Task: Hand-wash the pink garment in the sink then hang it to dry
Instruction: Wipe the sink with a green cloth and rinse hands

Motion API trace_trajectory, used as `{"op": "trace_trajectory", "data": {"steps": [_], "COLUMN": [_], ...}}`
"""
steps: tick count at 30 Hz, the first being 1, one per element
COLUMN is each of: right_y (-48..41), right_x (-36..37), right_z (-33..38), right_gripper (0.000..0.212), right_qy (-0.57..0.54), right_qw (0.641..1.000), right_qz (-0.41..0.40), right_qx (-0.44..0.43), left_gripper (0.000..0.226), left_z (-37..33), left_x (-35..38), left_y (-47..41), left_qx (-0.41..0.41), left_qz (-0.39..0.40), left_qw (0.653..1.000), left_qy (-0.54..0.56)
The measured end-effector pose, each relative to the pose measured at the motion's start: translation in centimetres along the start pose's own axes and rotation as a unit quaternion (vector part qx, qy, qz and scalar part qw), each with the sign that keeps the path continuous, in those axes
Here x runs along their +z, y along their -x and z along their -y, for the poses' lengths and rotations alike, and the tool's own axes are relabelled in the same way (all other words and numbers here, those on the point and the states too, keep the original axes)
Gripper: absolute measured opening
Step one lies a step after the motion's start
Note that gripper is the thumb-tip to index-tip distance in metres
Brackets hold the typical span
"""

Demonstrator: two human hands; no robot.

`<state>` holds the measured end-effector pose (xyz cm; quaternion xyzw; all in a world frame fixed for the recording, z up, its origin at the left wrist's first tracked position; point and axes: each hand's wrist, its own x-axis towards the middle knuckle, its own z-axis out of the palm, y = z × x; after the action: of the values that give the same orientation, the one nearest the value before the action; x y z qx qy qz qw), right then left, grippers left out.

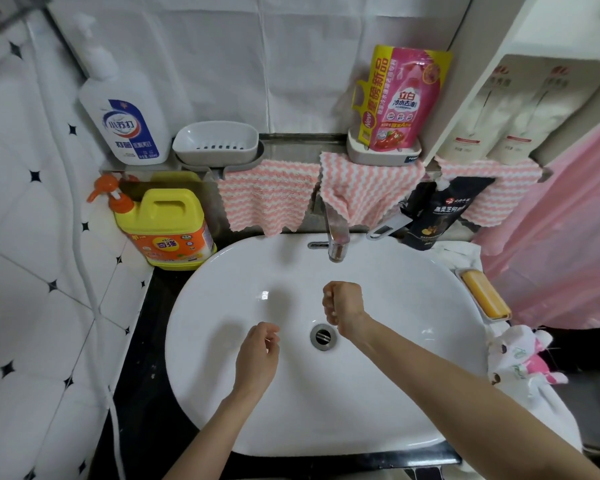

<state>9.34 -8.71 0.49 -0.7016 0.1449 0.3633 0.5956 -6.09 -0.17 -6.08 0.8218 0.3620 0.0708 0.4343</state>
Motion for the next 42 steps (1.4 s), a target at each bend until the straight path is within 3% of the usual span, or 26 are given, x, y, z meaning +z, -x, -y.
{"op": "trace_trajectory", "data": {"steps": [5,10,12,18,22,24,27,31,33,35,42], "right_y": [-0.6,-0.8,-0.9,-2.6,-5.1,-6.6,-8.6,-11.1,-12.2,-12.9,-12.8], "right_x": [-1.5,-5.0,-7.1,-16.2,-24.3,-28.4,-32.9,-35.2,-35.8,-36.0,-36.2], "right_z": [-1.0,-0.8,-0.2,5.5,7.1,6.7,4.9,2.1,1.3,0.8,0.1], "right_gripper": [0.027,0.019,0.009,0.013,0.01,0.016,0.018,0.007,0.001,0.008,0.02], "right_qy": [-0.016,0.134,0.172,0.18,0.18,0.246,0.314,0.298,0.237,0.185,0.032], "right_qw": [0.999,0.984,0.976,0.978,0.95,0.922,0.905,0.927,0.943,0.954,0.969], "right_qz": [-0.028,0.114,0.128,-0.014,-0.197,-0.274,-0.285,-0.221,-0.216,-0.211,-0.229], "right_qx": [0.002,-0.027,-0.036,-0.107,-0.163,-0.116,-0.027,0.047,0.094,0.106,0.088], "left_gripper": [0.016,0.013,0.016,0.024,0.027,0.028,0.034,0.036,0.035,0.035,0.037], "left_z": [-1.2,-3.2,-5.2,-15.9,-23.9,-27.0,-29.1,-29.1,-29.0,-28.8,-28.0], "left_x": [1.1,3.6,5.2,12.3,18.5,21.2,24.4,27.0,27.8,28.6,29.6], "left_y": [-0.3,-0.6,-0.7,-2.1,-5.3,-7.6,-10.8,-13.5,-14.3,-14.7,-15.4], "left_qx": [0.014,0.044,0.063,0.17,0.262,0.3,0.306,0.264,0.267,0.288,0.326], "left_qz": [0.049,0.16,0.191,0.245,0.236,0.195,0.181,0.209,0.214,0.209,0.206], "left_qw": [0.998,0.981,0.974,0.943,0.918,0.905,0.875,0.836,0.805,0.783,0.802], "left_qy": [-0.038,-0.097,-0.105,-0.146,-0.181,-0.231,-0.329,-0.434,-0.484,-0.51,-0.457]}}
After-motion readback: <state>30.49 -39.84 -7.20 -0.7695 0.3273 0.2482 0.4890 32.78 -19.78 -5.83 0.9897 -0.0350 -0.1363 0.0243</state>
